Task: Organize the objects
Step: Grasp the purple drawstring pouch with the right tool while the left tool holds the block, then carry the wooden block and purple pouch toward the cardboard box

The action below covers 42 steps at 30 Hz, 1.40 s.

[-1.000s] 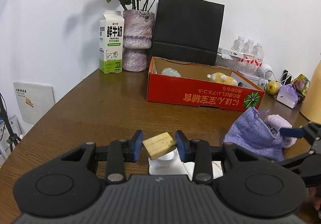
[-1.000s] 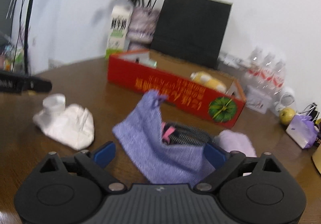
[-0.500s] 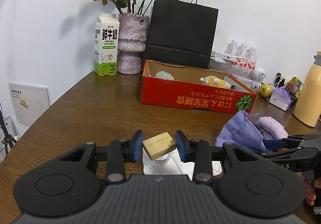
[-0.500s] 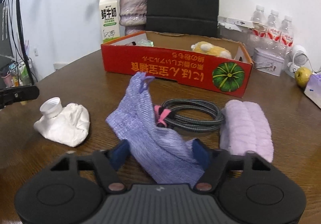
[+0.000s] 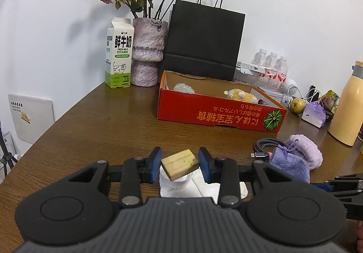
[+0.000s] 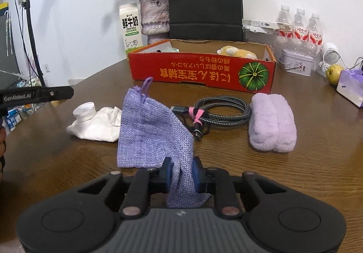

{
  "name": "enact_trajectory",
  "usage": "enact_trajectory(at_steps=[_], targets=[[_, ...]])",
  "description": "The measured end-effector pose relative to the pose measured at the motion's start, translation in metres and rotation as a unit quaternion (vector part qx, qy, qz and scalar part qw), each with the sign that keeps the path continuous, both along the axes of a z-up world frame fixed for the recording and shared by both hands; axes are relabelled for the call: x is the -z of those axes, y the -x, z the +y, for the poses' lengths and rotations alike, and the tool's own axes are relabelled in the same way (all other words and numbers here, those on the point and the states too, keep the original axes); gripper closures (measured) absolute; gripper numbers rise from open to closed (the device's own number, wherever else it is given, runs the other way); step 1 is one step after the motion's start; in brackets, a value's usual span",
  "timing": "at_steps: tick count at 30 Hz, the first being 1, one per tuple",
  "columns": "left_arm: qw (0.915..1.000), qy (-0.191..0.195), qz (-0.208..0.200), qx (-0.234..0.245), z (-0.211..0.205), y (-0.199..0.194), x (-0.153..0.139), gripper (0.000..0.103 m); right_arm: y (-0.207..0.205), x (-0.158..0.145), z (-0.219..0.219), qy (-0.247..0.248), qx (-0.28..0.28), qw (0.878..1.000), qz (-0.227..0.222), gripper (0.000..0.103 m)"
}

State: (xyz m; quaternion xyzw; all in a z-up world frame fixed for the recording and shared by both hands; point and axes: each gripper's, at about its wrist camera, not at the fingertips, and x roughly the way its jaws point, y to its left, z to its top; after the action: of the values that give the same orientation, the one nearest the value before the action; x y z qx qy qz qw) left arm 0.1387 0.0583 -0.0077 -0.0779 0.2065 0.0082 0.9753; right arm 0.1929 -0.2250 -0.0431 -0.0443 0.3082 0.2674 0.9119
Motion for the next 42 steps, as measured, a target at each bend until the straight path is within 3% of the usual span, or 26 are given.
enact_trajectory(at_steps=[10, 21, 42], targets=[[1.0, 0.001, 0.004, -0.006, 0.001, -0.001, 0.002, 0.067, -0.003, -0.001, 0.003, -0.017, 0.007, 1.0, -0.003, 0.09], [0.9998, -0.011, 0.006, -0.014, -0.004, -0.004, 0.002, 0.067, 0.01, -0.01, -0.004, -0.039, 0.031, 0.997, -0.054, 0.093], [0.9988, -0.038, -0.031, 0.007, -0.05, -0.024, -0.045, 0.067, -0.011, -0.051, 0.01, -0.06, 0.022, 0.992, -0.113, 0.093]])
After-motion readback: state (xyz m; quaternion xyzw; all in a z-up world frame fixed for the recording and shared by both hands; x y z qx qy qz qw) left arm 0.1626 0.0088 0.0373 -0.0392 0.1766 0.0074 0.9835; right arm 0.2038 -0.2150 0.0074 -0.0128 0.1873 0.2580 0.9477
